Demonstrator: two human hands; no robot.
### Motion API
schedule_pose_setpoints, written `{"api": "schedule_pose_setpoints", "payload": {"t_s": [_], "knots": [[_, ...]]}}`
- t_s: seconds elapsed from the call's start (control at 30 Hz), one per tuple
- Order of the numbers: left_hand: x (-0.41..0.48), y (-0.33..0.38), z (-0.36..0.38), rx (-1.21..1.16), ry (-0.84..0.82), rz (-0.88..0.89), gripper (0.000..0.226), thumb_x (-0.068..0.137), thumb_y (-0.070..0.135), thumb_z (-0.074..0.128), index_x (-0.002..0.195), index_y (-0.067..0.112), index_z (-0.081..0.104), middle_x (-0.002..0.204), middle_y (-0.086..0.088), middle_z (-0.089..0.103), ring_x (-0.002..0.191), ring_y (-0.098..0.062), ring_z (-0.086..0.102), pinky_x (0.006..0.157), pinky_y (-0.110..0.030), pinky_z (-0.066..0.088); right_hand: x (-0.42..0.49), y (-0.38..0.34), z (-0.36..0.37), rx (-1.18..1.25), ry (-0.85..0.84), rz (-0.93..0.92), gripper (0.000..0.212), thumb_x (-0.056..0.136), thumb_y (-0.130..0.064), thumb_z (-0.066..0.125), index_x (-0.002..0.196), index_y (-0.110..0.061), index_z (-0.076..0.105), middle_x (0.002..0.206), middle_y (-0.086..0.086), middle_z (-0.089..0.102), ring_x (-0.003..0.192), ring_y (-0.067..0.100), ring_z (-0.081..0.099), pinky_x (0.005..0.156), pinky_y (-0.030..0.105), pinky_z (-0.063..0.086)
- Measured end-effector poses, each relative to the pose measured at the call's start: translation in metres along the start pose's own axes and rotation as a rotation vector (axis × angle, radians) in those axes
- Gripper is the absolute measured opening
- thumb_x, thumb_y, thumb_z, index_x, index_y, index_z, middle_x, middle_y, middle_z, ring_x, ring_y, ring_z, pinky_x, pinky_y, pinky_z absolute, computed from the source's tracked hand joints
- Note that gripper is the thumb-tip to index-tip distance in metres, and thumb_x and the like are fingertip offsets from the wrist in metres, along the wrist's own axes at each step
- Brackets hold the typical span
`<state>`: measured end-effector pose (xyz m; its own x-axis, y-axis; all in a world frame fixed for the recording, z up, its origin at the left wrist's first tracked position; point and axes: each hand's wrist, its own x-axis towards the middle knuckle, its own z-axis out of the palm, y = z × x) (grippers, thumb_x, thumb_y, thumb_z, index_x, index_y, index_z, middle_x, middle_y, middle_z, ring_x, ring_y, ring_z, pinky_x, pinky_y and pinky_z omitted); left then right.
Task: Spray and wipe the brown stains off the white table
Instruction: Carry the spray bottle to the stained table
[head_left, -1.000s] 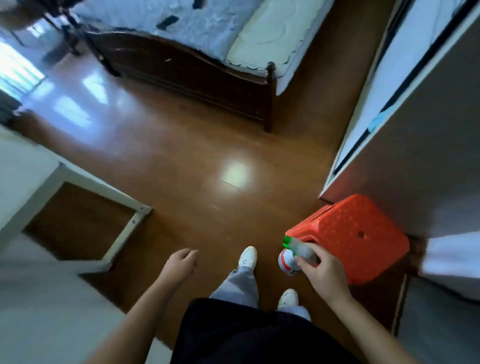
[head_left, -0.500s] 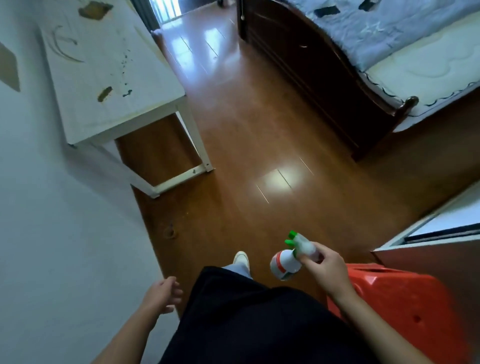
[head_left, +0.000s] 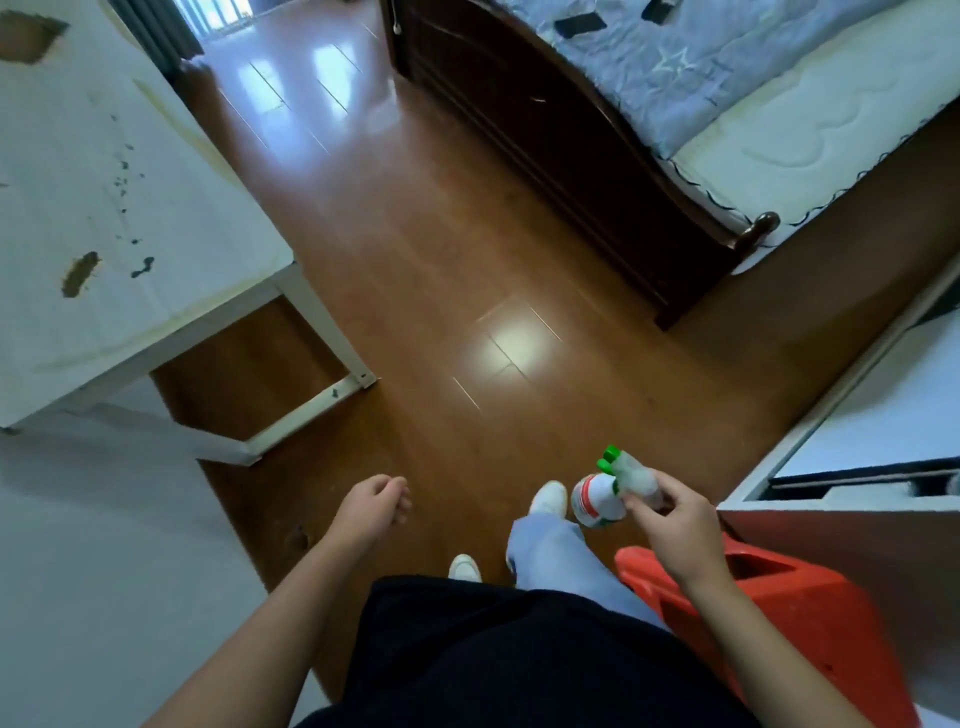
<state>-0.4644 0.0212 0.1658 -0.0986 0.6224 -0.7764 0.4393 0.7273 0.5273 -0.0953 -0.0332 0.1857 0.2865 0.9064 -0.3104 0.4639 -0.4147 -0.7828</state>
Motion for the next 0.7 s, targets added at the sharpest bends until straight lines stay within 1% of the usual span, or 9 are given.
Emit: {"api": "schedule_pose_setpoints", "payload": {"t_s": [0.1,0.17,0.27,0.33,0.4,0.47,0.53,0.63,0.7], "knots": [[0.028,0.021,-0.011,-0.036,0.020,-0.051,0.028,0.106,0.028,0.048,0.098,0.011,0.069,0.096,-0.012,0.072,0.092,-0.028,0.070,0.083,-0.037,0.056,0.052,-0.015,-0.001,-0.037,0.001,-0.016,0.025,0.084,-0.021,0.078,0.103,-0.036,0.075,0.087,-0.022,0.074,0.085,-0.005,0.066,0.068,0.013,0.047],[0.043,0.029,-0.020,-0.061,0.047,-0.105,0.029,0.106,0.028,0.049,0.097,0.010,0.069,0.095,-0.013,0.072,0.092,-0.030,0.070,0.086,-0.041,0.057,0.093,-0.027,0.004,-0.054,-0.025,-0.034,0.024,0.084,-0.024,0.078,0.107,-0.032,0.076,0.090,-0.020,0.074,0.086,-0.005,0.065,0.065,0.009,0.044],[0.055,0.036,-0.035,-0.114,0.125,-0.207,0.029,0.105,0.029,0.049,0.098,0.011,0.070,0.095,-0.011,0.073,0.090,-0.028,0.070,0.090,-0.046,0.057,0.156,-0.057,0.018,-0.056,-0.142,-0.101,0.024,0.085,-0.029,0.078,0.108,-0.034,0.075,0.095,-0.020,0.074,0.089,-0.001,0.067,0.066,0.012,0.046],[0.057,0.039,-0.044,-0.162,0.187,-0.280,0.030,0.106,0.030,0.048,0.099,0.011,0.071,0.096,-0.009,0.073,0.091,-0.025,0.069,0.087,-0.042,0.055,0.196,-0.083,0.030,-0.054,-0.248,-0.163,0.023,0.085,-0.032,0.078,0.106,-0.040,0.073,0.095,-0.024,0.073,0.088,-0.002,0.067,0.066,0.013,0.048],[0.062,0.042,-0.052,-0.206,0.249,-0.336,0.031,0.106,0.030,0.048,0.094,0.012,0.071,0.095,-0.005,0.071,0.090,-0.022,0.065,0.084,-0.038,0.050,0.238,-0.112,0.043,-0.055,-0.344,-0.232,0.024,0.085,-0.031,0.078,0.107,-0.039,0.073,0.095,-0.023,0.073,0.088,-0.001,0.067,0.068,0.015,0.050],[0.066,0.053,-0.060,-0.265,0.309,-0.376,0.028,0.106,0.027,0.048,0.086,0.018,0.065,0.085,0.002,0.063,0.078,-0.013,0.057,0.072,-0.032,0.045,0.279,-0.143,0.055,-0.065,-0.402,-0.283,0.027,0.085,-0.032,0.079,0.112,-0.030,0.074,0.094,-0.019,0.074,0.088,0.001,0.068,0.070,0.018,0.052],[0.076,0.069,-0.067,-0.323,0.354,-0.407,0.026,0.106,0.024,0.048,0.082,0.022,0.059,0.080,0.007,0.056,0.070,-0.008,0.049,0.060,-0.023,0.037,0.316,-0.174,0.069,-0.059,-0.428,-0.338,0.030,0.086,-0.037,0.077,0.115,-0.028,0.074,0.094,-0.017,0.074,0.088,0.003,0.068,0.070,0.019,0.052],[0.107,0.100,-0.083,-0.395,0.345,-0.434,0.027,0.106,0.026,0.047,0.090,0.014,0.065,0.087,-0.001,0.063,0.072,-0.012,0.054,0.058,-0.023,0.039,0.368,-0.210,0.092,-0.043,-0.441,-0.375,0.029,0.087,-0.041,0.076,0.113,-0.031,0.074,0.092,-0.018,0.074,0.087,0.008,0.068,0.070,0.030,0.056],[0.140,0.126,-0.098,-0.427,0.331,-0.428,0.030,0.106,0.027,0.047,0.100,0.007,0.069,0.095,-0.007,0.069,0.077,-0.017,0.060,0.061,-0.026,0.043,0.401,-0.229,0.106,-0.055,-0.445,-0.387,0.028,0.086,-0.042,0.076,0.112,-0.032,0.074,0.091,-0.017,0.074,0.085,0.008,0.068,0.069,0.032,0.056]]}}
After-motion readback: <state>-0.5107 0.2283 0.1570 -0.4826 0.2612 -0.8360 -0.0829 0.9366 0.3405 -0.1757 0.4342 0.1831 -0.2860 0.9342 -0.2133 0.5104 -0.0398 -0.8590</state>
